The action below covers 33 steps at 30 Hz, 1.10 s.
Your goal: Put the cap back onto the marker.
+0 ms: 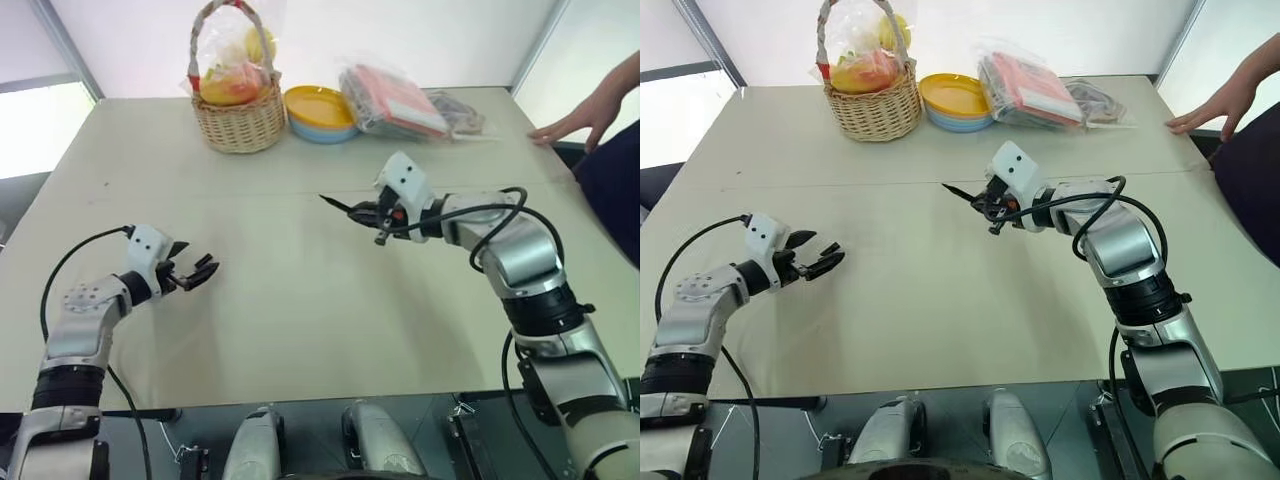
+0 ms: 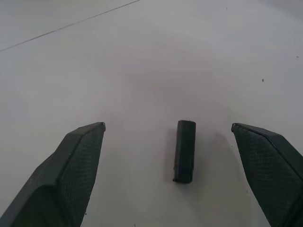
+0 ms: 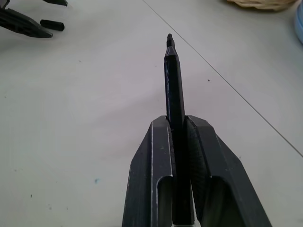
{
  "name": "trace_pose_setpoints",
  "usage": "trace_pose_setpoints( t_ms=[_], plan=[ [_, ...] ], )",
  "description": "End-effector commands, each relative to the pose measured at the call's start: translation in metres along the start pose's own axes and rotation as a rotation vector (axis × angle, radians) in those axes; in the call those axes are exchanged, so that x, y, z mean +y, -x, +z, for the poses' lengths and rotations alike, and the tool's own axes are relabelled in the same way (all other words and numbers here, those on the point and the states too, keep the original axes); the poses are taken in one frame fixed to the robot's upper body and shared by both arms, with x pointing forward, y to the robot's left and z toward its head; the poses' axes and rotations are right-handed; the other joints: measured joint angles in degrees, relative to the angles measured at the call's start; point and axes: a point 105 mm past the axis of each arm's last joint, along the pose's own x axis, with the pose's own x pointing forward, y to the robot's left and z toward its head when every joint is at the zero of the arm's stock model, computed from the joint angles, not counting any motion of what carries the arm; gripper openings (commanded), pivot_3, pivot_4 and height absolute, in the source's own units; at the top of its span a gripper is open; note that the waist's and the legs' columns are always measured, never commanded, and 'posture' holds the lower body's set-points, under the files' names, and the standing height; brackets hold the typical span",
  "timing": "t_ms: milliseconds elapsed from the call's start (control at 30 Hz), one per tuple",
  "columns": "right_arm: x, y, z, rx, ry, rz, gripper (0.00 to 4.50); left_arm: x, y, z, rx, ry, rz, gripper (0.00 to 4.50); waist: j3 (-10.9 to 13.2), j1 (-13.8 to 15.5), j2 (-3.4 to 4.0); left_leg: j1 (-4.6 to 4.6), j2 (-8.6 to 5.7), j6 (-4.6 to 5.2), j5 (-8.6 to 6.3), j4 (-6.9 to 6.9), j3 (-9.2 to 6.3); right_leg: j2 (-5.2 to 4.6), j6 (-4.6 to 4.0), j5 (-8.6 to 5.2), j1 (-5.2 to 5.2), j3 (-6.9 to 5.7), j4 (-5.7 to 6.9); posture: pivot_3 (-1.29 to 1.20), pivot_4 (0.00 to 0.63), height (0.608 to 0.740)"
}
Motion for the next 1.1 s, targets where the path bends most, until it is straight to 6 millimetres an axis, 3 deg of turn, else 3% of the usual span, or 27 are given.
trace_pose_setpoints(
  t_ms=[33,167,467,567,733,1067,1100],
  plan=[
    [-0.002,0.009,0.014,-0.054,0.026,-0.031,0.00,0.001,-0.003,-0.001,-0.006,-0.020,-0.001,3.17,0.00,-0.01,0.00,0.00,0.00,0.00,0.00,0.00,0.00,0.00,0.00,0.00,0.00,0.00,0.00,0.00,0.150,0.740],
    [-0.005,0.011,0.013,-0.052,0.016,-0.050,0.00,-0.001,-0.003,-0.005,0.001,-0.020,-0.009,1.17,0.00,-0.04,0.00,0.02,0.01,0.00,0.00,0.01,0.00,-0.01,0.00,0.00,0.01,0.00,0.04,0.00,0.150,0.740],
    [-0.009,0.012,0.009,-0.047,-0.004,-0.080,0.00,-0.003,-0.001,-0.007,0.002,-0.029,-0.031,1.17,-0.01,-0.08,-0.01,0.06,0.01,0.00,0.00,0.01,0.00,0.00,0.00,0.00,0.02,0.01,0.08,0.00,0.150,0.740],
    [-0.010,0.011,0.009,-0.048,-0.011,-0.084,0.00,-0.004,-0.001,-0.007,0.013,-0.049,-0.042,2.00,-0.01,-0.07,0.00,0.06,0.01,0.00,0.00,0.01,-0.01,0.00,0.00,0.00,0.02,0.01,0.07,0.00,0.150,0.740],
    [-0.011,0.010,0.008,-0.049,-0.022,-0.088,0.00,0.001,0.002,-0.010,0.043,-0.081,-0.034,4.45,-0.01,-0.04,0.00,0.05,0.01,0.00,0.00,0.01,0.00,-0.01,0.00,0.00,0.02,0.01,0.07,0.00,0.150,0.740],
    [-0.009,0.008,0.005,-0.054,-0.039,-0.092,0.00,0.003,0.008,-0.017,0.072,-0.066,-0.043,4.45,-0.02,-0.24,0.00,0.07,0.03,0.00,0.00,0.00,0.00,0.03,0.00,0.00,0.02,0.01,0.08,0.00,0.150,0.740],
    [-0.009,0.008,0.005,-0.054,-0.039,-0.092,0.00,0.002,0.009,-0.018,0.075,-0.062,-0.044,4.23,-0.02,-0.25,0.00,0.07,0.03,0.00,0.00,0.00,0.00,0.03,0.00,0.00,0.02,0.01,0.08,0.00,0.150,0.740]
  ],
)
